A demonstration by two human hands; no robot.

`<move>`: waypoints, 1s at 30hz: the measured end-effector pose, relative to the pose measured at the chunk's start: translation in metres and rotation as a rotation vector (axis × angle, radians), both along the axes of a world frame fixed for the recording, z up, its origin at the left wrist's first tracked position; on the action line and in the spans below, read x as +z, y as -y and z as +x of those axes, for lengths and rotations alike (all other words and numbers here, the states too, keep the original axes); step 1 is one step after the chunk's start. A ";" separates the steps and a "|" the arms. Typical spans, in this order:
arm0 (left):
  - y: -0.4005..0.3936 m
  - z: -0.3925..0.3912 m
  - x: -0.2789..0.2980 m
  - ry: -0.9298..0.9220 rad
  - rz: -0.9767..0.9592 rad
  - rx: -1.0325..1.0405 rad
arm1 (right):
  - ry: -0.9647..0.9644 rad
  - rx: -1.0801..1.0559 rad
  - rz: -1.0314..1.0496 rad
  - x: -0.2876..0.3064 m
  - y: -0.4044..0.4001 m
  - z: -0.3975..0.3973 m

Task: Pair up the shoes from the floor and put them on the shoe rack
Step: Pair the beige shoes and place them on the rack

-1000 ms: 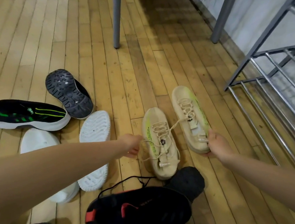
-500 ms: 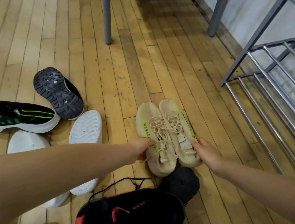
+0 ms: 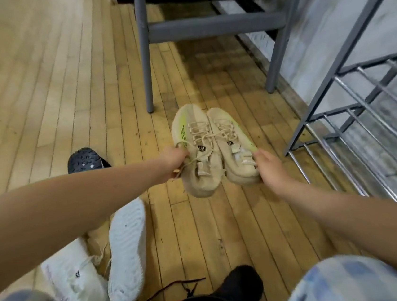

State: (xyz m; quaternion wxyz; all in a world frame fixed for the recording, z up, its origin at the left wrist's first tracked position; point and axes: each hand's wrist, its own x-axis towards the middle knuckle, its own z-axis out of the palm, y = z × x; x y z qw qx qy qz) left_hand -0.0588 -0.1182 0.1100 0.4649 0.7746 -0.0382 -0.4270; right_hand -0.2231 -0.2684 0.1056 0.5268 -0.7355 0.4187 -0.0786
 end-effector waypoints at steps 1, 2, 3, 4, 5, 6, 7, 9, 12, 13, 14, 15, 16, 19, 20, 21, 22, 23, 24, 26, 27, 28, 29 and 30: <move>0.004 0.007 0.022 0.027 -0.017 0.005 | 0.020 0.004 -0.039 0.018 0.004 0.005; 0.008 0.012 0.042 0.054 -0.034 0.014 | 0.033 -0.004 -0.079 0.033 0.007 0.008; 0.012 0.017 0.067 0.097 -0.054 0.027 | 0.050 -0.029 -0.124 0.055 0.010 0.012; 0.015 0.020 0.089 0.138 -0.072 0.027 | 0.066 -0.059 -0.162 0.073 0.012 0.014; 0.020 0.021 0.112 0.174 -0.094 0.022 | 0.097 -0.080 -0.195 0.094 0.013 0.015; 0.023 0.021 0.127 0.195 -0.112 0.025 | 0.115 -0.093 -0.220 0.109 0.013 0.016; 0.029 0.019 0.151 0.222 -0.129 0.025 | 0.143 -0.110 -0.257 0.131 0.015 0.016; 0.038 0.014 0.188 0.260 -0.160 0.029 | 0.196 -0.154 -0.304 0.164 0.020 0.015; 0.061 0.007 0.243 0.306 -0.257 0.007 | 0.256 -0.201 -0.400 0.221 0.032 0.008; 0.067 0.004 0.258 0.335 -0.262 -0.006 | 0.279 -0.219 -0.435 0.236 0.036 0.004; 0.072 -0.001 0.274 0.360 -0.267 -0.017 | 0.311 -0.236 -0.459 0.251 0.040 -0.001; 0.078 -0.005 0.286 0.370 -0.288 -0.022 | 0.351 -0.257 -0.480 0.263 0.043 -0.006; 0.088 -0.011 0.300 0.374 -0.315 -0.041 | 0.376 -0.288 -0.494 0.279 0.045 -0.016; 0.107 -0.030 0.333 0.383 -0.376 -0.092 | 0.415 -0.354 -0.545 0.312 0.054 -0.043; 0.116 -0.042 0.345 0.383 -0.396 -0.122 | 0.425 -0.383 -0.563 0.324 0.058 -0.058; 0.122 -0.048 0.349 0.381 -0.413 -0.135 | 0.433 -0.399 -0.571 0.331 0.060 -0.066; 0.131 -0.059 0.359 0.382 -0.434 -0.164 | 0.433 -0.437 -0.584 0.340 0.064 -0.081; 0.141 -0.071 0.366 0.380 -0.456 -0.191 | 0.436 -0.473 -0.596 0.346 0.068 -0.094; 0.150 -0.083 0.372 0.377 -0.477 -0.225 | 0.443 -0.514 -0.598 0.352 0.071 -0.108; 0.169 -0.105 0.381 0.333 -0.513 -0.314 | 0.455 -0.603 -0.612 0.361 0.075 -0.134; 0.178 -0.119 0.387 0.315 -0.534 -0.360 | 0.462 -0.653 -0.627 0.365 0.076 -0.150; 0.182 -0.133 0.391 0.310 -0.544 -0.396 | 0.460 -0.695 -0.634 0.369 0.075 -0.163; 0.185 -0.146 0.394 0.305 -0.553 -0.431 | 0.458 -0.737 -0.636 0.373 0.074 -0.175; 0.189 -0.161 0.397 0.293 -0.572 -0.466 | 0.458 -0.784 -0.639 0.376 0.073 -0.190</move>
